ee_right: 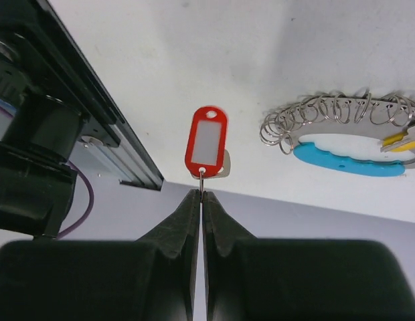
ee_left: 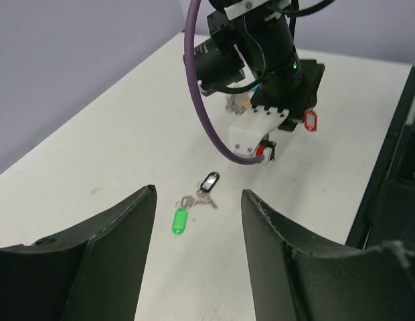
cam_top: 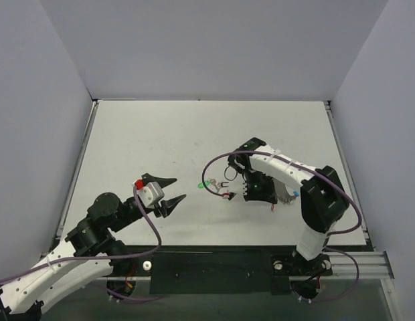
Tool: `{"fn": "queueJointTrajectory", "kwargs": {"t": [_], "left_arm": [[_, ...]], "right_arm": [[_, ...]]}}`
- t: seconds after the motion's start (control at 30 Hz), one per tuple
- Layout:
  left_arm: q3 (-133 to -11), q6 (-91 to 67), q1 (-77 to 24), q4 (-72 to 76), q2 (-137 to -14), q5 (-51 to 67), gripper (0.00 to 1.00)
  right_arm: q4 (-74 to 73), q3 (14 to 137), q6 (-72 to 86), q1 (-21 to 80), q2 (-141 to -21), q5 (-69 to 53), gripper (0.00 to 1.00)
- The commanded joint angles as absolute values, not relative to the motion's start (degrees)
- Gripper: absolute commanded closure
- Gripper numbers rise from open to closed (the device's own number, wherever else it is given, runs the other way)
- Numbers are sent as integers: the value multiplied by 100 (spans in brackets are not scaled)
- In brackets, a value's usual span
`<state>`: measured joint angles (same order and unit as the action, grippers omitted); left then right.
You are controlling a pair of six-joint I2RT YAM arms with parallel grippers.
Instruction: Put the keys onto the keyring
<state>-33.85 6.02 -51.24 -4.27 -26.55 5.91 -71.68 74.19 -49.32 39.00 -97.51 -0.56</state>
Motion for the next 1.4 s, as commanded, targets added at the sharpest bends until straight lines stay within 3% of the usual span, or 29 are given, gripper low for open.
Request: {"fn": "queueJointTrajectory", "kwargs": {"t": [0.0, 0.2, 0.57, 1.17, 1.37], "left_arm": [[-3542, 1537, -5133, -1643, -2234, 115, 37], [-2954, 1503, -5133, -1161, -1452, -184, 34], [-2786, 1547, -5133, -1099, -1248, -343, 32], [-2707, 1503, -5133, -1011, -1213, -308, 31], [-2689, 1494, -5133, -1002, -1204, -316, 31]], "right_arm": [[-7523, 7435, -4492, 3876, -10343, 773, 100], [-7330, 7716, -4193, 3929, -11143, 835, 100], [-7084, 7998, -4017, 3964, -11847, 449, 100], [-6961, 8437, -3700, 3999, -12348, 141, 100], [-7101, 8289, -3858, 3938, -11972, 53, 100]]}}
